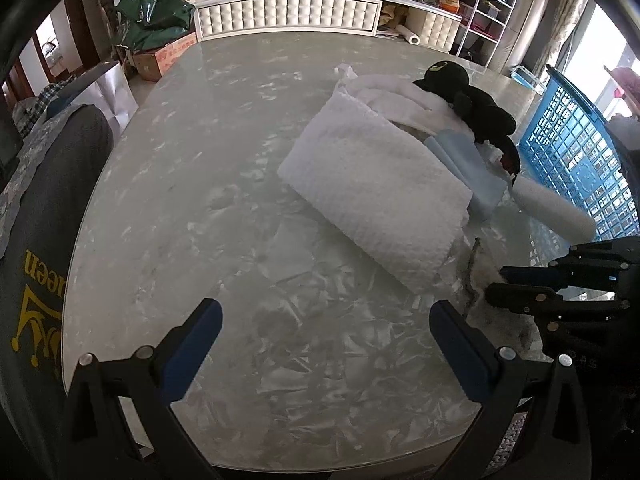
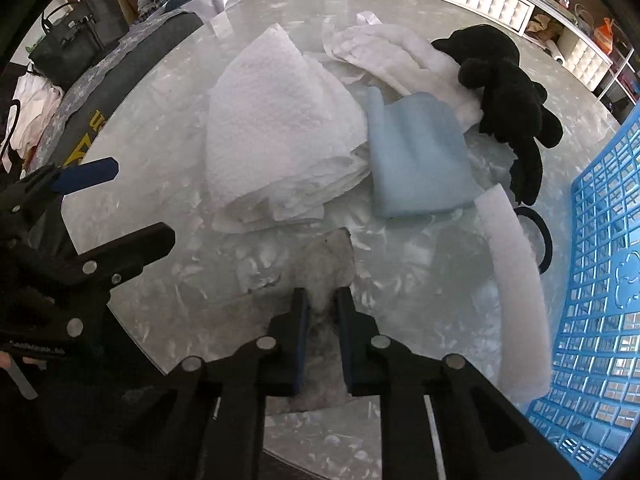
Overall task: Organize soft objects
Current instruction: 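Lift the grey cloth with the right gripper over the basket while the left gripper reaches the white towel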
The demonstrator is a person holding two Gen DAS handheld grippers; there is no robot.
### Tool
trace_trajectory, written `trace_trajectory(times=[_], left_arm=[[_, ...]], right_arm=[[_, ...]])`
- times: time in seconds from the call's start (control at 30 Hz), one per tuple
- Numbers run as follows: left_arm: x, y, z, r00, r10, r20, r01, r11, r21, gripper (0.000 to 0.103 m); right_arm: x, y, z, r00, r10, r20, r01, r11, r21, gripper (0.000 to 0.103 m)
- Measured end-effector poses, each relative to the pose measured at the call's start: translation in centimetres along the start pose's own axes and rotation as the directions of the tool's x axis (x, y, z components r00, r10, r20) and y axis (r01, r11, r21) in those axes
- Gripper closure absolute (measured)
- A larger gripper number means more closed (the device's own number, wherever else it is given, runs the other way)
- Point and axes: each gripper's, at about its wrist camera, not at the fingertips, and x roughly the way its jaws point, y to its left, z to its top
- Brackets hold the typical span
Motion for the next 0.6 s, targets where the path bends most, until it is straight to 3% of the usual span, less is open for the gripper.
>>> trace_trajectory(times=[0.6], left_arm=[[-1.9,-0.3,0.8,0.999,-0.005,0.038,0.005,1.0,-0.006,0.0]], right_arm=[[-7.4,-0.9,-0.4,0.994,0.036,0.104,-0.038,0.999,0.014,0.091]])
